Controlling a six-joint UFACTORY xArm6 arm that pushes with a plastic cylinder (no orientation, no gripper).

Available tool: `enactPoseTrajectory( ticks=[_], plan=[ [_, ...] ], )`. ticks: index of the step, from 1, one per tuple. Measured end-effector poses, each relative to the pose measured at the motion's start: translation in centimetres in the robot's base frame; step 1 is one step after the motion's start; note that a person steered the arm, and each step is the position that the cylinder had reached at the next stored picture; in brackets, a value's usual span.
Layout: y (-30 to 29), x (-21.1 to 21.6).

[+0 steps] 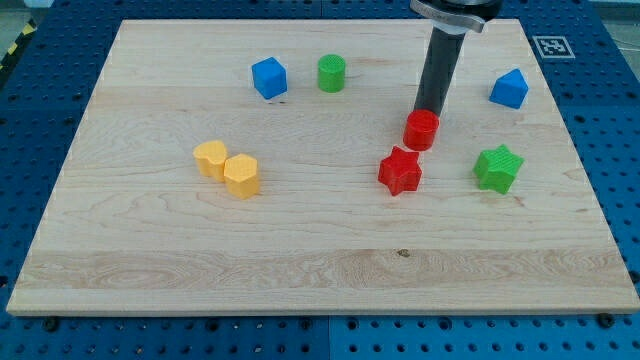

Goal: Place the red circle to the top right of the red star

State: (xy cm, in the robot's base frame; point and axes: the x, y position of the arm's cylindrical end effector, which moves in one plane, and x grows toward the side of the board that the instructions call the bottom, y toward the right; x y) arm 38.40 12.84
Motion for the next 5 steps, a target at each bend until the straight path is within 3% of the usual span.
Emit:
enactPoseTrajectory(
  ticks=[5],
  plan=[
    [0.0,2.5]
  ],
)
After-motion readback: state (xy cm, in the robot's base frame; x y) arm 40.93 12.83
